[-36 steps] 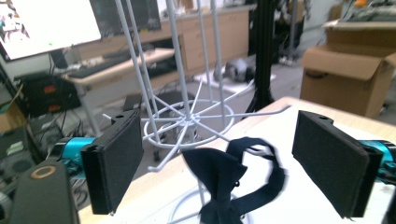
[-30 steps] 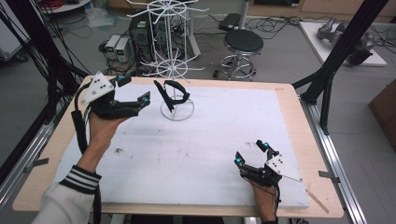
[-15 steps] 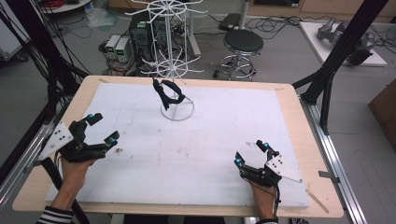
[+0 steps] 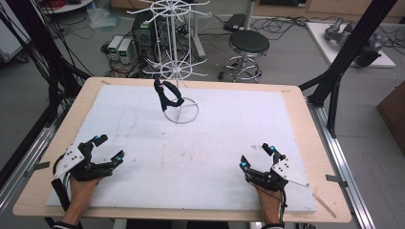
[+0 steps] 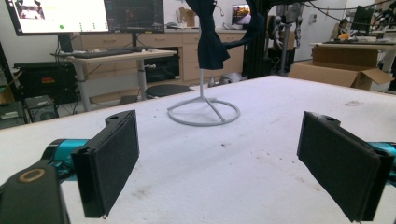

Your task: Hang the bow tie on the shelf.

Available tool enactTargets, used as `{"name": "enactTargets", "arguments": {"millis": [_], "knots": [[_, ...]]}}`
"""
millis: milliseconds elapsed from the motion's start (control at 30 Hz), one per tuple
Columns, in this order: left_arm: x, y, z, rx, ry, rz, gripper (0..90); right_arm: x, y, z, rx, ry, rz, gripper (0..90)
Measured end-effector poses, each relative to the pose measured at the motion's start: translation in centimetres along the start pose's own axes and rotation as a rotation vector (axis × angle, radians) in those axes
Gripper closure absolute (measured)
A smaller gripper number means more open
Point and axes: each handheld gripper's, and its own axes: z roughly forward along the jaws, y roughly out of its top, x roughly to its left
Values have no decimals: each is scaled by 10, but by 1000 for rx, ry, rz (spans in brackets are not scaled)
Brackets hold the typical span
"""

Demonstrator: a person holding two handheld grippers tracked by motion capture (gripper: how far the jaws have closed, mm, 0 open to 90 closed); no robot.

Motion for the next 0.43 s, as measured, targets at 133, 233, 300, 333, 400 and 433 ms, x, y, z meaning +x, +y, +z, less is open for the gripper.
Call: {"name": "enactTargets", "arguments": {"millis": [133, 233, 300, 333, 400, 433], "knots": [[-1, -5, 1, -2, 9, -21, 133, 0, 0, 0, 0, 3, -4, 98], [-3, -5, -1, -19, 41, -2, 134, 0, 0, 0, -1, 3, -1, 98], [-5, -5, -2, -31, 61, 3, 134, 0, 0, 0, -4, 4, 0, 98], [-5, -5, -2, -30, 69, 6, 134, 0, 0, 0, -3, 4, 1, 98], [-5, -5, -2, -27, 74, 3, 134, 0, 0, 0, -5, 3, -1, 98], [-5, -5, -2, -24, 77, 0, 134, 0, 0, 0, -3, 3, 1, 98]]}}
